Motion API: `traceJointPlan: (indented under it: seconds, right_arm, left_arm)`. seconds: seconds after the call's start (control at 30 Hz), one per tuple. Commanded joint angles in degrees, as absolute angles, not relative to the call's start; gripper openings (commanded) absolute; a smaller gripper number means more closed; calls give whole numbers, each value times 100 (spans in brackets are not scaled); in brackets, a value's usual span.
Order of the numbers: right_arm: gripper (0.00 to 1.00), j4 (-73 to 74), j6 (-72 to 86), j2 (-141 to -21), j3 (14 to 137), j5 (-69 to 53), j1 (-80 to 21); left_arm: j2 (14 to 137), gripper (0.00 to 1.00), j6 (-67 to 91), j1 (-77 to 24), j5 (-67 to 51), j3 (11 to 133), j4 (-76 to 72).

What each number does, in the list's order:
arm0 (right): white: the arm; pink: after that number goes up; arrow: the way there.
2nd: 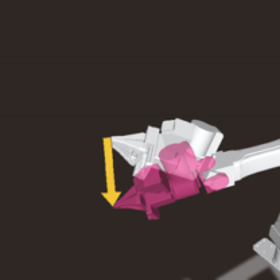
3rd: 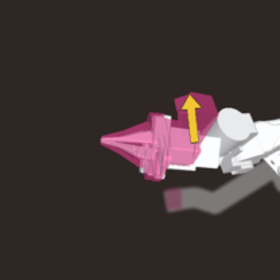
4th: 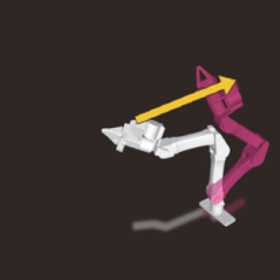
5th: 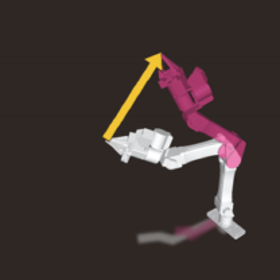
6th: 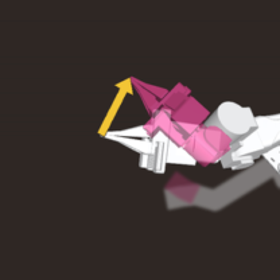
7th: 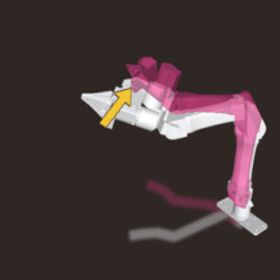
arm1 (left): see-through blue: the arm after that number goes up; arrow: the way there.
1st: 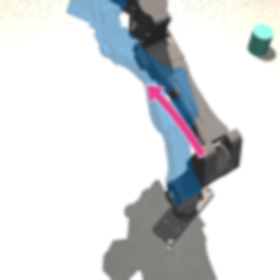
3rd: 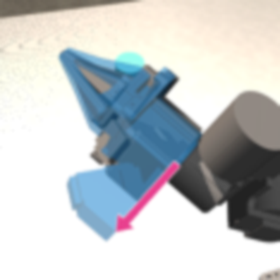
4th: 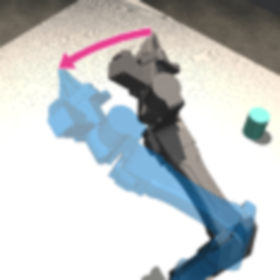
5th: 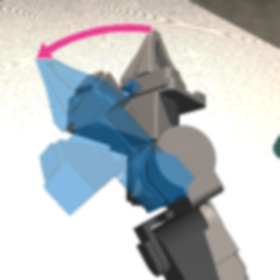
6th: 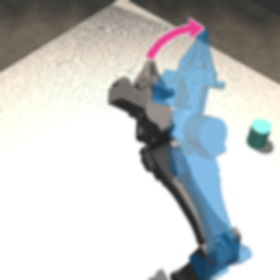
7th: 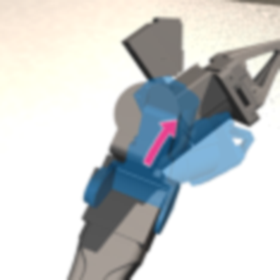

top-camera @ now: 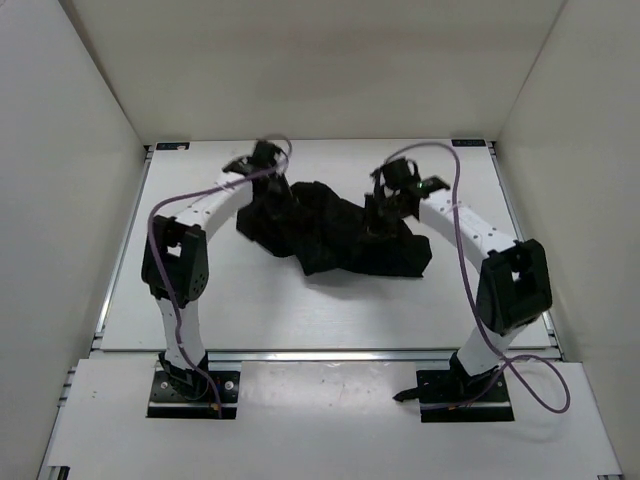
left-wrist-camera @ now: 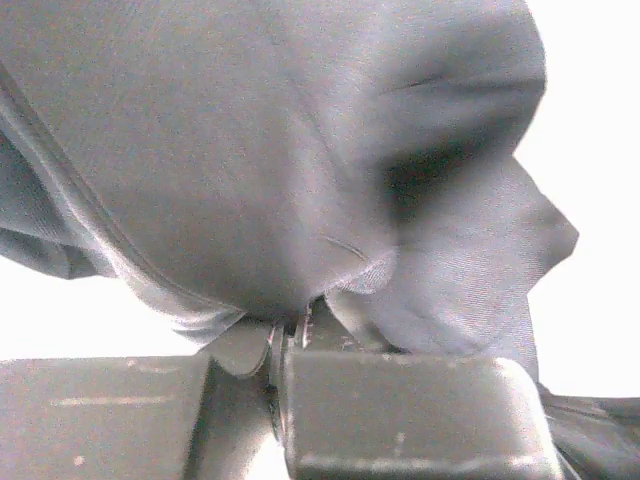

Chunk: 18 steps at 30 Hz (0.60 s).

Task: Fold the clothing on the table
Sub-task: Flatten the skirt out

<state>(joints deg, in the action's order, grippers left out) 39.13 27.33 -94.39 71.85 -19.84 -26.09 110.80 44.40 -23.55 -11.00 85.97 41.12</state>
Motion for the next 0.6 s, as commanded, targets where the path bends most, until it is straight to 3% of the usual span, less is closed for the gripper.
traceJointPlan:
  seconds: [0.0,0.03,0.1,0.13,0.2,0.27,0.37,0.43,0.57]
  right_arm:
    - [0,4093,2103,-9946,9526,-2654,-1926]
    - [0,4305,1996,-10106,10006,-2733,-1838]
    - [0,5050,1750,-10807,12285,-2681,-1688]
    - [0,5245,1740,-10976,13270,-2768,-1531]
    - [0,5485,1897,-11285,13832,-2917,-1311]
    - [0,5213,1951,-11014,13195,-3225,-1038]
    - [0,4398,1907,-10162,11149,-3173,-941]
    - [0,3546,2047,-9399,9186,-3304,-800]
    - [0,2822,2057,-8667,6780,-3603,-379]
  left_arm:
    - [10905,0,4377,-1488,-1615,10757,4251]
    - [11090,0,4403,-1398,-1695,11724,4419]
    - [11179,0,4657,-1047,-2029,12625,4623]
    - [11040,0,4745,-820,-2361,12682,4562]
    - [10585,0,4948,-502,-2767,12061,3994]
    - [9916,0,5149,-344,-3101,10850,3281]
    - [8783,0,5413,-176,-3366,8139,1954]
    - [8071,0,5370,-149,-3436,6995,1374]
    - [7586,0,5387,-219,-3945,4340,520]
